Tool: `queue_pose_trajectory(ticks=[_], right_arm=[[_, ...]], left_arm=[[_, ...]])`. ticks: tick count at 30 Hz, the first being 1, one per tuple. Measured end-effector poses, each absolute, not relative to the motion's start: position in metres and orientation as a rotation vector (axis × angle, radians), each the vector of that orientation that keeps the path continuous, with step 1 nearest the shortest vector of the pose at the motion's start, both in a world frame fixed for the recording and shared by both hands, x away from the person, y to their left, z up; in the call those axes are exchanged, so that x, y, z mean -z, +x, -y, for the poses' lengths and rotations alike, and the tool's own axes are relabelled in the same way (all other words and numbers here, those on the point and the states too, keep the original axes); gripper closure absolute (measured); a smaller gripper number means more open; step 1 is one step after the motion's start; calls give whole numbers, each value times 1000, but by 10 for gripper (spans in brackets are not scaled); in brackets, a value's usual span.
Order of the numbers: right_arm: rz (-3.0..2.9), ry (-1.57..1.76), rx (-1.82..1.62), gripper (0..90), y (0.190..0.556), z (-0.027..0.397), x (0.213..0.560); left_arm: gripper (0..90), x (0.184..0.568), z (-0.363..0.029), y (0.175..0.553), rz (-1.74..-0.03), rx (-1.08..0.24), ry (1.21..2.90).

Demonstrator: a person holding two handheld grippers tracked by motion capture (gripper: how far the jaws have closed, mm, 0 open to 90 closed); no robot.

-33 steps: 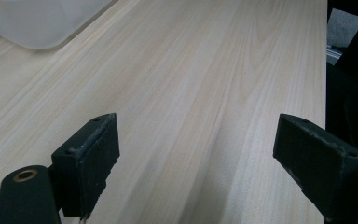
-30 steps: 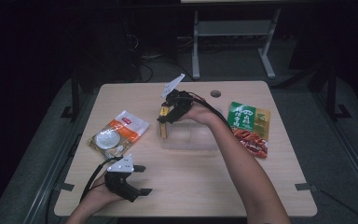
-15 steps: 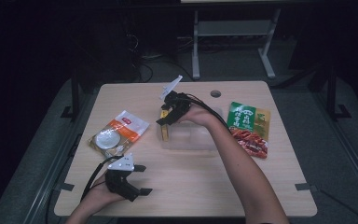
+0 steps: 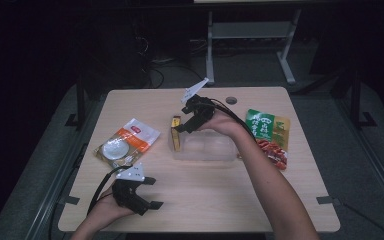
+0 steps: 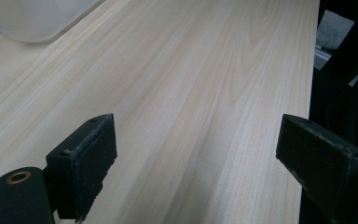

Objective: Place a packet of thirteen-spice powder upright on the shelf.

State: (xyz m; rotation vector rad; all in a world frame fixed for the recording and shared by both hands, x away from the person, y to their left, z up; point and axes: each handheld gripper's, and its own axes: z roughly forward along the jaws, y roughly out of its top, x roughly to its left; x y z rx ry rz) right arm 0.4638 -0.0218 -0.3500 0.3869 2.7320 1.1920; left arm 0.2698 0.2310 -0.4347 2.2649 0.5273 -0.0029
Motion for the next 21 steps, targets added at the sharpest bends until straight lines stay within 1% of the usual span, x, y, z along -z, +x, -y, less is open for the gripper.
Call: queue_pose_trajectory(ticks=[8, 21], right_arm=[[-2694, 474, -1199, 206, 440, 46, 347], [-2638, 495, -1208, 208, 400, 75, 350]], left_arm=[[125, 439, -230, 270, -548, -35, 2272], [129, 443, -229, 270, -571, -38, 2266]])
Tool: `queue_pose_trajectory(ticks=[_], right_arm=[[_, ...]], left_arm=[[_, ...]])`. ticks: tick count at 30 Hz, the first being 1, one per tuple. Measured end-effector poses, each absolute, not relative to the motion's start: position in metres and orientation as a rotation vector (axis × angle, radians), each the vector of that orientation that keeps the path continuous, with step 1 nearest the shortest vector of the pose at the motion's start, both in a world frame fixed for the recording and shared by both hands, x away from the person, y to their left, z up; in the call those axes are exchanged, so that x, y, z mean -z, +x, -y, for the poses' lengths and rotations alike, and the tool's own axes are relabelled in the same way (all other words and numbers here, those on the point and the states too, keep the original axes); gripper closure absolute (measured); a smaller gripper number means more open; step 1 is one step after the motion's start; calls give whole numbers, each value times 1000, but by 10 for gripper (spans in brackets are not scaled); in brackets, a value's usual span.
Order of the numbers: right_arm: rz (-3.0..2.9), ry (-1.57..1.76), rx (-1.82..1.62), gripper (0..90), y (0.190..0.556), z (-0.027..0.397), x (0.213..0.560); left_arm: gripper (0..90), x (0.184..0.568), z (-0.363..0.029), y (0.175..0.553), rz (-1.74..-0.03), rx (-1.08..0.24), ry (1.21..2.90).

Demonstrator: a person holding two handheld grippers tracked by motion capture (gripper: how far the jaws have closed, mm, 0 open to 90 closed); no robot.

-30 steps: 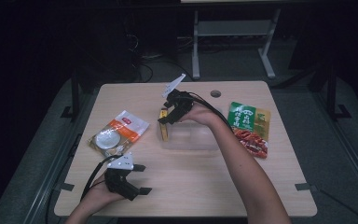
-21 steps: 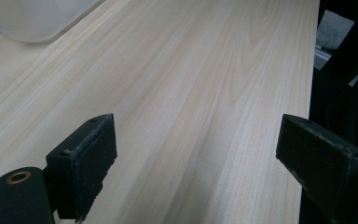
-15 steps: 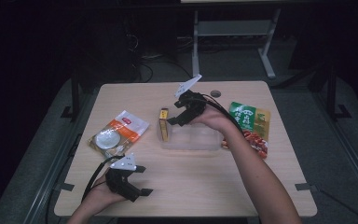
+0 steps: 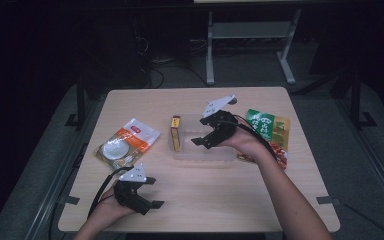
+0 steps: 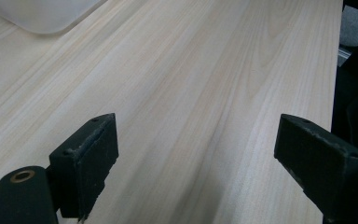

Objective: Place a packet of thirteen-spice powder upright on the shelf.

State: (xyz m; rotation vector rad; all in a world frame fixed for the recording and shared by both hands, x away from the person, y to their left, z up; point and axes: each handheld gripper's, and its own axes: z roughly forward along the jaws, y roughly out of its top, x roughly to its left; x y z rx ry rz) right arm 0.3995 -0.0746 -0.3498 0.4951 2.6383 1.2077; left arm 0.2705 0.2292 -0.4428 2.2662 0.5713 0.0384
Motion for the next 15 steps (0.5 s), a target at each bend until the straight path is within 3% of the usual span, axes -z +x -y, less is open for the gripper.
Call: queue_pose_trajectory(ticks=[15], right_arm=[[-2576, 584, -1213, 233, 351, 122, 373]], left_arm=[[131, 445, -230, 272, -569, -47, 2276]])
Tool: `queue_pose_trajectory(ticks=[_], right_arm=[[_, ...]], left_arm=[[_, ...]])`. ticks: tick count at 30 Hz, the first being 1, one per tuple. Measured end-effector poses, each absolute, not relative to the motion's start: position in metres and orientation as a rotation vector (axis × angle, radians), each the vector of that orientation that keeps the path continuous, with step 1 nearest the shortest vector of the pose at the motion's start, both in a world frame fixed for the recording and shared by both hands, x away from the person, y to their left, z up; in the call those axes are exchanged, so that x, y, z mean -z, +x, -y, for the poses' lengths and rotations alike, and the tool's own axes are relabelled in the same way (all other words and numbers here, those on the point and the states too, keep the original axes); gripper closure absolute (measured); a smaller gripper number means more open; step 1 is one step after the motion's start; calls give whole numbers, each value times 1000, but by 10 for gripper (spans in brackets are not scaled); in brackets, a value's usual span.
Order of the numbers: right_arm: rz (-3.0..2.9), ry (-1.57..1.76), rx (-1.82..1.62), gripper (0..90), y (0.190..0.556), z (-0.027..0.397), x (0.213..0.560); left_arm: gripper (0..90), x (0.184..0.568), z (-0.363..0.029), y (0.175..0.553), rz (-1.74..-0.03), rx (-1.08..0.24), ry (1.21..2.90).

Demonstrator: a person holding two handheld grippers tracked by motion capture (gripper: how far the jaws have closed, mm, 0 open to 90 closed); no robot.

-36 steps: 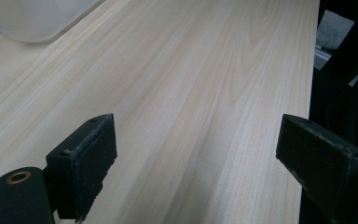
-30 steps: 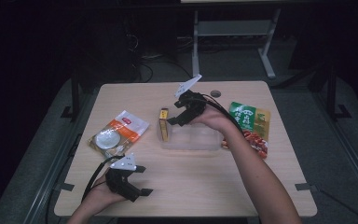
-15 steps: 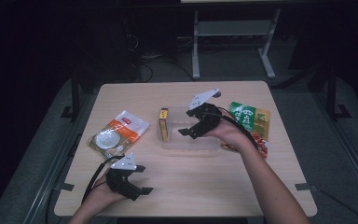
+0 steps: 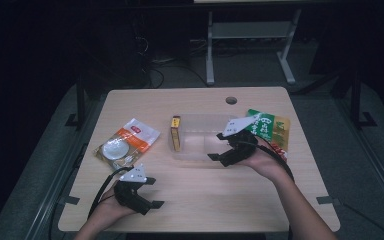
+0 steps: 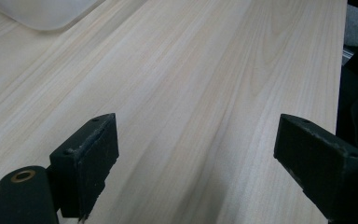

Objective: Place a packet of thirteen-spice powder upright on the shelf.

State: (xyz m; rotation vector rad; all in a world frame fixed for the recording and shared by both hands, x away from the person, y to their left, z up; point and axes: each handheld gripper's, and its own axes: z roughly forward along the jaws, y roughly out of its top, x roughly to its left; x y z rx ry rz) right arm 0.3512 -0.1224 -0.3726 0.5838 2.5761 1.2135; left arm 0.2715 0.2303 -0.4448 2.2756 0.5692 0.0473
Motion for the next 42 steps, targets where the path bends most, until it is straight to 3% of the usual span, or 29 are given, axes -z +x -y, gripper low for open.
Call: queue_pose_trajectory(ticks=[9, 15, 17, 18, 20, 21, 22, 23, 27, 42], right_arm=[[-2550, 717, -1227, 243, 322, 162, 382], [-2511, 806, -1196, 330, 313, 191, 394], [-2478, 875, -1190, 428, 320, 206, 399], [-2478, 875, -1190, 428, 320, 206, 399], [-2452, 954, -1146, 577, 328, 219, 407], [-2452, 954, -1146, 577, 328, 219, 407], [-2440, 1001, -1095, 664, 334, 226, 413], [-2440, 1001, -1095, 664, 334, 226, 413], [-2417, 1075, -1025, 877, 352, 238, 425], [-2372, 1174, -844, 900, 386, 251, 454]], left_arm=[[131, 445, -231, 272, -567, -55, 2272], [131, 445, -232, 273, -562, -63, 2271], [131, 445, -231, 273, -563, -66, 2270], [131, 445, -231, 272, -567, -63, 2268], [132, 446, -231, 272, -573, -63, 2263], [132, 446, -231, 272, -573, -60, 2261], [135, 446, -231, 272, -565, -65, 2270], [135, 446, -231, 272, -565, -65, 2270], [139, 446, -230, 271, -564, -60, 2279], [139, 447, -229, 272, -563, -61, 2288]])
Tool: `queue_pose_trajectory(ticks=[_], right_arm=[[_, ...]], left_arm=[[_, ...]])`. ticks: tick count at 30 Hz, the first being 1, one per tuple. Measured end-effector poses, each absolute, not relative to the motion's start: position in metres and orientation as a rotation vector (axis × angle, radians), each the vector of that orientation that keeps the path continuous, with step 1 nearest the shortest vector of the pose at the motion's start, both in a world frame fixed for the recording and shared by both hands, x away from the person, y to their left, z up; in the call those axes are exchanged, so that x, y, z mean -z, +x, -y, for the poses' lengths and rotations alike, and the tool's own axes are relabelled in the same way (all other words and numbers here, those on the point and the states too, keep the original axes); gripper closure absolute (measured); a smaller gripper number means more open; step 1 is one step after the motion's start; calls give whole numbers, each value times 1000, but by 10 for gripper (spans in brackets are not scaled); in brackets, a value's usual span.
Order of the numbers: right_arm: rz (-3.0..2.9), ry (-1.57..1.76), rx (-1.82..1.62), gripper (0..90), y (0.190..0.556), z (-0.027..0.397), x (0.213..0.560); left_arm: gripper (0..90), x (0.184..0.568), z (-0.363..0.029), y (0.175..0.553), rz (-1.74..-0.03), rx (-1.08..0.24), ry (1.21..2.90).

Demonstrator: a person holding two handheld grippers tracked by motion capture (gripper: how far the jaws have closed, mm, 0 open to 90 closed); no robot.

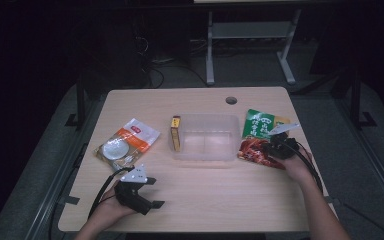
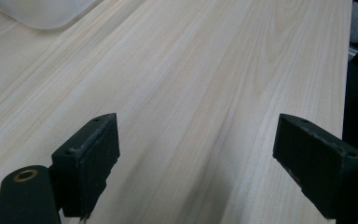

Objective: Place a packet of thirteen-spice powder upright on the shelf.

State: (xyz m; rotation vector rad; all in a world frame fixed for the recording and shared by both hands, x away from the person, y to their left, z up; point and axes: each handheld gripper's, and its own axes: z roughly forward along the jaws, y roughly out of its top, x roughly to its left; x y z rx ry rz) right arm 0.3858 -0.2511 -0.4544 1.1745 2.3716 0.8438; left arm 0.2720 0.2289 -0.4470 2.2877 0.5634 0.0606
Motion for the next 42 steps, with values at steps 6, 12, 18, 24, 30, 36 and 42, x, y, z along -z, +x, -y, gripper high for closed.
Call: queue_pose_trajectory(ticks=[6, 12, 18, 24, 30, 36, 42], right_arm=[[-2398, 1225, -834, 900, 394, 255, 459], [-2440, 1159, -717, 900, 396, 246, 459], [-2468, 1150, -712, 900, 391, 244, 458], [-2485, 1133, -693, 900, 378, 243, 457], [-2512, 1112, -678, 900, 359, 241, 456], [-2551, 1075, -704, 900, 333, 237, 455], [-2568, 999, -678, 900, 322, 232, 453]], left_arm=[[141, 448, -228, 273, -567, -57, 2293], [143, 449, -227, 272, -562, -48, 2305], [143, 449, -228, 272, -565, -44, 2300], [143, 449, -229, 272, -572, -44, 2294], [143, 449, -228, 271, -573, -42, 2296], [143, 449, -228, 271, -576, -43, 2291], [143, 448, -227, 271, -568, -38, 2288]])
